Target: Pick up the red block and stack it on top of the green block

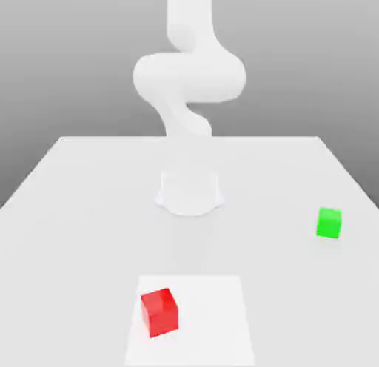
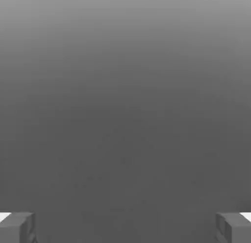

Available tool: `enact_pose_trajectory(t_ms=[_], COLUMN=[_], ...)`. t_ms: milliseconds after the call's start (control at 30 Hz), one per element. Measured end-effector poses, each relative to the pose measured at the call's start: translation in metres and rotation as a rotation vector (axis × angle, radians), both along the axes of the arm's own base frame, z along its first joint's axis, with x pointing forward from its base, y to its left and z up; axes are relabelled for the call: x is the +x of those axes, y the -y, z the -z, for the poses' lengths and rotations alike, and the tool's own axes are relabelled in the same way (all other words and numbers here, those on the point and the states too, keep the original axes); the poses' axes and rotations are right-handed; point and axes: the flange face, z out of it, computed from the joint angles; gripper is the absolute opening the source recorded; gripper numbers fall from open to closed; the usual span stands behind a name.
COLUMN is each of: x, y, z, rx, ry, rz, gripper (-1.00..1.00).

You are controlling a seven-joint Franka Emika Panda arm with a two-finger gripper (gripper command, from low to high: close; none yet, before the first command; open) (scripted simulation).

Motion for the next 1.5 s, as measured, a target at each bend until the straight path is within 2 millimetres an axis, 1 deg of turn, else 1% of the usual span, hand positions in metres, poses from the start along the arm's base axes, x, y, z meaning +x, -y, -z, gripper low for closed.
enact_pose_trajectory(t_ms=[67, 167, 267, 367, 433, 533, 600, 700, 767, 900, 933, 1100, 1133, 1167, 1233, 1333, 1367, 1400, 1500], x=[0.025, 0.054, 0.072, 0.081, 0.081, 0.074, 0.065, 0.045, 0.04, 0.038, 0.038, 0.038, 0.037, 0.038, 0.039, 0.038, 0.038, 0.038, 0.028], y=[0.004, 0.011, 0.02, 0.029, 0.034, 0.041, 0.045, 0.048, 0.047, 0.047, 0.047, 0.047, 0.047, 0.047, 0.047, 0.047, 0.038, 0.018, -0.063], z=[0.042, 0.104, 0.168, 0.233, 0.276, 0.34, 0.38, 0.437, 0.464, 0.51, 0.517, 0.517, 0.521, 0.517, 0.5, 0.468, 0.46, 0.453, 0.439], rx=[-0.037, -0.08, -0.111, -0.132, -0.139, -0.139, -0.133, -0.114, -0.109, -0.107, -0.107, -0.107, -0.107, -0.107, -0.106, -0.106, -0.105, -0.106, -0.112], ry=[-0.071, -0.174, -0.275, -0.376, -0.441, -0.537, -0.599, -0.687, -0.707, -0.713, -0.713, -0.715, -0.715, -0.715, -0.714, -0.714, -0.712, -0.708, -0.696], rz=[-0.02, -0.054, -0.094, -0.14, -0.174, -0.23, -0.267, -0.33, -0.346, -0.351, -0.351, -0.351, -0.351, -0.351, -0.35, -0.351, -0.356, -0.373, -0.447], gripper=[0.0, 0.0, 0.0, 0.0, 0.0, 0.0, 0.0, 0.0, 0.0, 0.0, -1.0, -1.0, -1.0, -1.0, -1.0, -1.0, -1.0, -1.0, -1.0])
